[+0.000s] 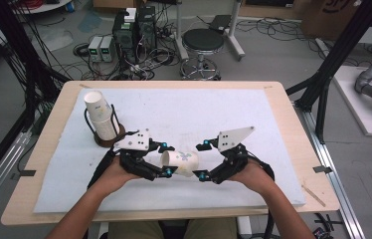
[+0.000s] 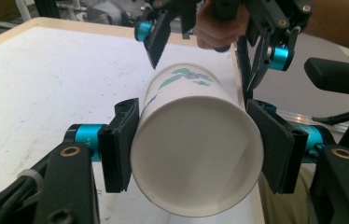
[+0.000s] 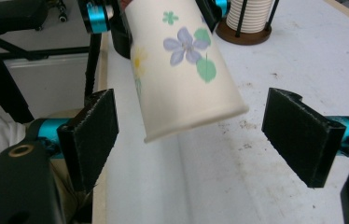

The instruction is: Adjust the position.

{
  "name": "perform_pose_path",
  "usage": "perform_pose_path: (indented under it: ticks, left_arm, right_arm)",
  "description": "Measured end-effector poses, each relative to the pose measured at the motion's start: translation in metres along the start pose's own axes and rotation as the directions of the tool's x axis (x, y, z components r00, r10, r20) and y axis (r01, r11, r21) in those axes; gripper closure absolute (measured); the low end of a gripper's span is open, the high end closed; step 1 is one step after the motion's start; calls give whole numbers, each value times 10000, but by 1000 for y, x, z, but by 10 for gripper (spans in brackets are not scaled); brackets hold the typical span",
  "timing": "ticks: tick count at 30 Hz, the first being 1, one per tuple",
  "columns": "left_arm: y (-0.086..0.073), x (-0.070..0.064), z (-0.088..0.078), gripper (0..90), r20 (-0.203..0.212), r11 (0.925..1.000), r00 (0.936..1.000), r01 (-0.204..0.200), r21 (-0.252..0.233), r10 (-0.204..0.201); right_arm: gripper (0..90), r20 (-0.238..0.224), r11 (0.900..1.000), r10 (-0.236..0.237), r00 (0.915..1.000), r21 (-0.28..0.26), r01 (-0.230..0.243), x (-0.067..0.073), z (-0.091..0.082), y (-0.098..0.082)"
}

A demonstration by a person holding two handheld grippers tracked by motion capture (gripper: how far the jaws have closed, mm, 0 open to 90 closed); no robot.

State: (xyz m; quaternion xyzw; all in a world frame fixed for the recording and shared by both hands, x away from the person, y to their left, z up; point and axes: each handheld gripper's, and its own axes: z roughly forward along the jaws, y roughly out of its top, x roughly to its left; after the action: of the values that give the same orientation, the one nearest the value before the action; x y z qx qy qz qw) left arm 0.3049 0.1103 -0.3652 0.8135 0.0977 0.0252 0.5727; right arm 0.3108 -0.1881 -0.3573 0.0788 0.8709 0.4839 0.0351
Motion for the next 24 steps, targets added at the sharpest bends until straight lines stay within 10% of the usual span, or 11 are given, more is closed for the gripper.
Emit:
perform_pose_path:
  ticks: [24]
  left_arm:
    - [-8, -4, -1, 372, -16, 9965, 10000, 35, -840, -37]
  right_arm:
    - [188, 63, 9858, 594, 9982, -1577, -577, 3, 6, -39]
